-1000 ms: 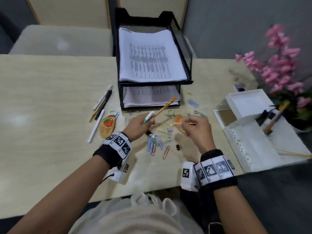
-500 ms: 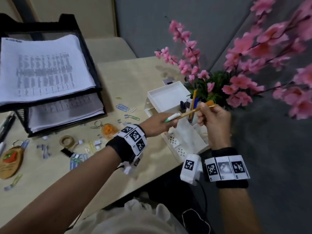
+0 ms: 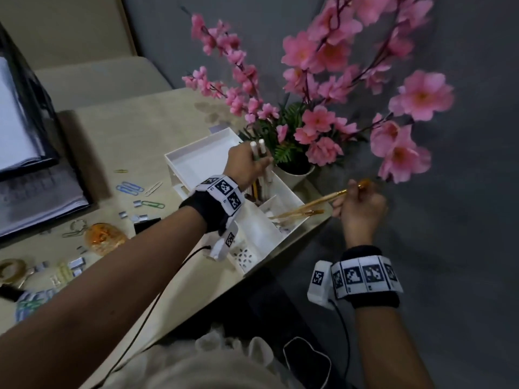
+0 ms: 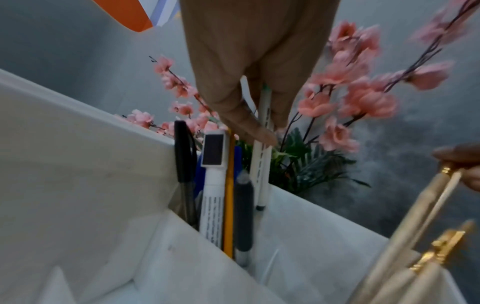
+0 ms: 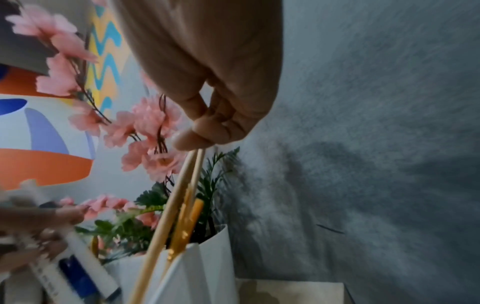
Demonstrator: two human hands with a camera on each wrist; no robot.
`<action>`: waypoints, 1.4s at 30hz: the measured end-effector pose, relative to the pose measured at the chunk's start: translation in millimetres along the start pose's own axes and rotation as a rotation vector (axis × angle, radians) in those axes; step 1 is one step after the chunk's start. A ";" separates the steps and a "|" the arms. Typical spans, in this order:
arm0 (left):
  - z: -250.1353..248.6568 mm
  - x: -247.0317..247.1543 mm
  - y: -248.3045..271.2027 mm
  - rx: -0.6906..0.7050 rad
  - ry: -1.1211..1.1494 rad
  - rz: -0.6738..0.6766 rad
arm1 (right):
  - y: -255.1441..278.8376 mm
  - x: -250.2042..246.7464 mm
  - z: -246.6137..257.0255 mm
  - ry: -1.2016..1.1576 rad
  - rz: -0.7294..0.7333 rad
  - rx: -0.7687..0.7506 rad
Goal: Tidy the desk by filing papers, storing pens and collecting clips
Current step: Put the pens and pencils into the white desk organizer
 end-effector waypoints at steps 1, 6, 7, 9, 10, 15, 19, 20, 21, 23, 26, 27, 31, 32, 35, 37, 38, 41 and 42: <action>1.6 1.0 -3.4 -0.008 -0.020 -0.007 | 0.0 1.2 4.8 0.038 0.000 -0.047; 4.3 21.4 0.4 0.030 -0.225 0.109 | 14.1 31.2 10.6 0.080 0.156 -0.114; 8.0 30.3 5.0 0.040 -0.251 0.157 | 19.4 39.1 6.5 0.113 0.203 -0.113; 20.4 43.8 10.9 0.005 -0.231 0.227 | 27.9 47.6 -2.4 0.202 0.272 -0.098; 26.1 46.2 11.9 -0.033 -0.212 0.238 | 31.2 47.1 -5.0 0.248 0.272 -0.093; 27.3 33.0 13.5 -0.135 -0.120 0.184 | 36.6 37.8 -4.7 0.355 0.156 -0.093; 22.1 6.0 24.9 -0.076 -0.083 0.112 | 45.4 39.8 21.6 0.428 0.006 -0.230; 23.2 -6.1 30.5 -0.077 -0.049 0.081 | 51.1 43.9 32.3 0.413 -0.029 -0.282; 25.7 -20.7 37.5 -0.081 -0.018 0.049 | 58.6 51.0 44.7 0.387 -0.045 -0.331; 38.8 -55.2 54.8 -0.106 0.014 -0.027 | 78.0 74.1 71.1 0.292 -0.004 -0.423; 85.2 -118.6 93.3 -0.198 0.058 -0.149 | 120.5 127.2 111.2 0.094 0.189 -0.529; 105.6 -140.1 109.2 -0.238 0.054 -0.167 | 138.8 148.7 122.8 0.050 0.278 -0.546; 198.1 -225.0 191.7 -0.437 0.007 -0.242 | 242.2 244.9 153.6 0.046 0.791 -0.548; 220.3 -246.4 215.2 -0.491 0.003 -0.288 | 274.6 265.8 161.1 0.071 0.915 -0.589; 276.9 -300.9 284.7 -0.651 -0.011 -0.404 | 374.1 317.9 174.7 0.175 1.229 -0.741; 306.4 -326.7 324.6 -0.755 -0.014 -0.444 | 427.9 343.3 179.2 0.240 1.311 -0.818; 319.4 -337.3 342.7 -0.800 -0.016 -0.461 | 450.9 355.1 180.5 0.266 1.329 -0.843; 349.7 -358.4 384.7 -0.877 -0.002 -0.479 | 512.7 385.5 185.2 0.352 1.376 -0.981; 356.5 -363.0 395.6 -0.890 0.008 -0.480 | 531.6 394.6 184.9 0.387 1.400 -1.059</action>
Point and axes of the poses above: each hand's wrist, its own y-axis away from the middle knuckle, its own x-axis out of the palm, z = x × y, the point moved 7 cm from there along -y, towards the middle knuckle
